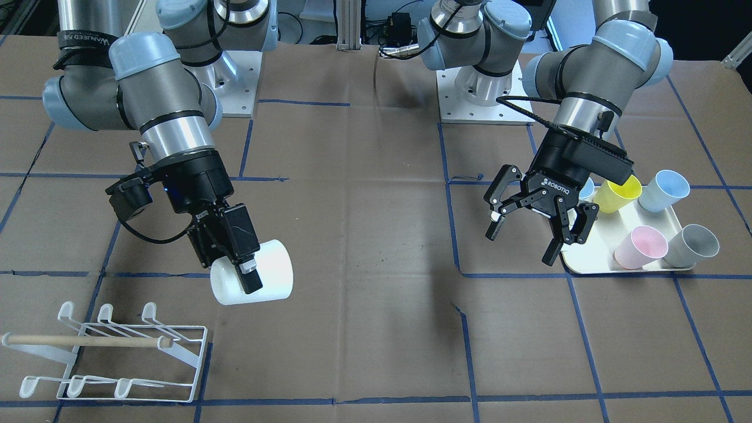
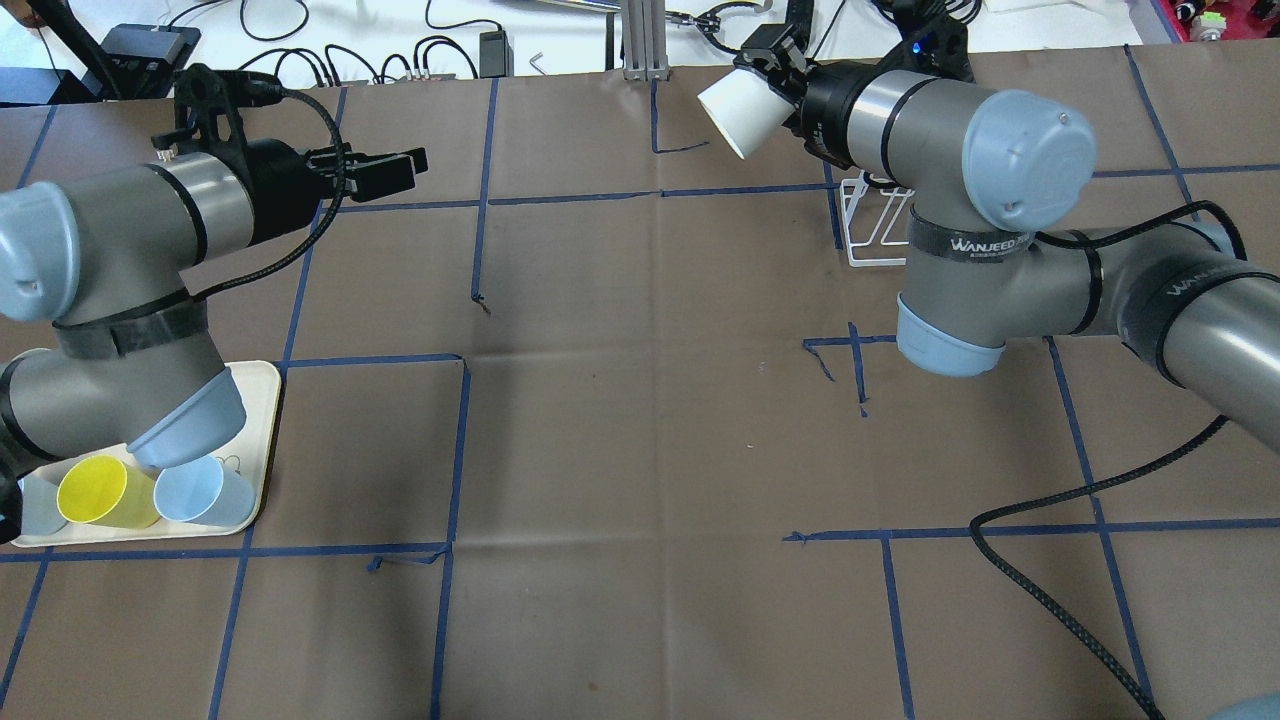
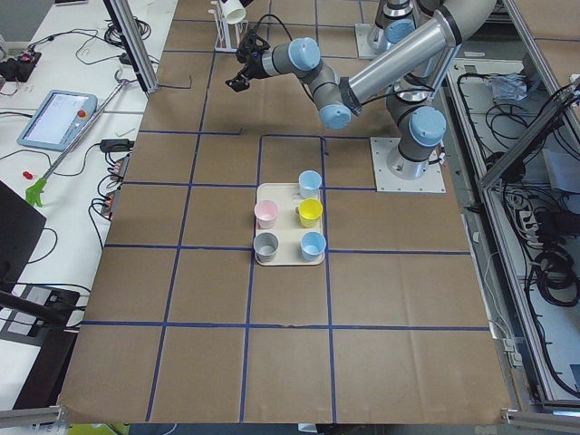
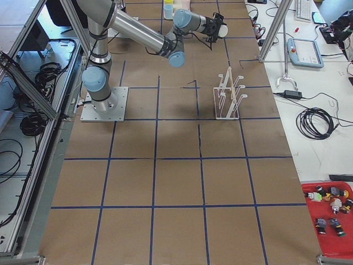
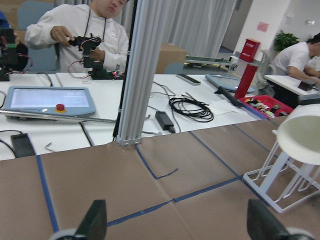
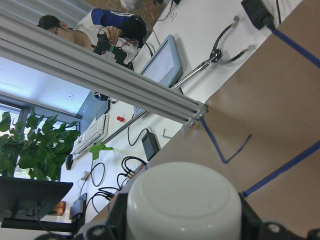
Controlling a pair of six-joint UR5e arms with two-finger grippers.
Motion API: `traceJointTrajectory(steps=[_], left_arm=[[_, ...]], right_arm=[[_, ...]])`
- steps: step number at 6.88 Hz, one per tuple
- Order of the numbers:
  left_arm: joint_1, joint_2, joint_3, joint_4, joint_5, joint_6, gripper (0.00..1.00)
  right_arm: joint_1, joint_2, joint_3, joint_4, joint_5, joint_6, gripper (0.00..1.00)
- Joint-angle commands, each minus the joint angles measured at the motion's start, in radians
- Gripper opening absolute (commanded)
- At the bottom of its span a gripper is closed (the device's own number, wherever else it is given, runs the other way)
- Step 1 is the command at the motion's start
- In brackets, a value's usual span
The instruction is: Transfer IKEA cup to right arm and place on rack
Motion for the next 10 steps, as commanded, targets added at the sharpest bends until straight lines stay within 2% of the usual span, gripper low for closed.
traceJointTrajectory(steps=[1,3,4,5,6,8,9,10], left_arm=[[-0.070,0.015,0.177,-0.400,0.262,-0.002,0.99],[-0.136,0.026,0.393,-0.882,0.442,-0.035,0.99],[-0.147,0.023,0.494,-1.097,0.453,-0.073,0.99],[-0.153,0.022,0.545,-1.235,0.450,-0.136,0.99],[-0.161,0.037,0.562,-1.316,0.455,-0.143,0.99],[-0.161,0.086,0.526,-1.333,0.509,-0.134,0.99],[-0.152,0.092,0.509,-1.330,0.551,-0.130,0.99],[-0.132,0.098,0.483,-1.320,0.582,-0.129,0.99]], right_arm=[[-0.017,0.013,-0.010,-0.007,-0.129,-0.345,0.33],[-0.064,0.045,-0.064,-0.009,-0.142,-0.569,0.27],[-0.090,0.073,-0.087,-0.012,-0.145,-0.642,0.25],[-0.127,0.103,-0.120,-0.048,-0.150,-0.705,0.25],[-0.143,0.145,-0.153,-0.085,-0.148,-0.733,0.25],[-0.149,0.247,-0.222,-0.179,-0.153,-0.837,0.28],[-0.154,0.281,-0.225,-0.225,-0.153,-0.850,0.28],[-0.157,0.292,-0.227,-0.224,-0.153,-0.850,0.28]])
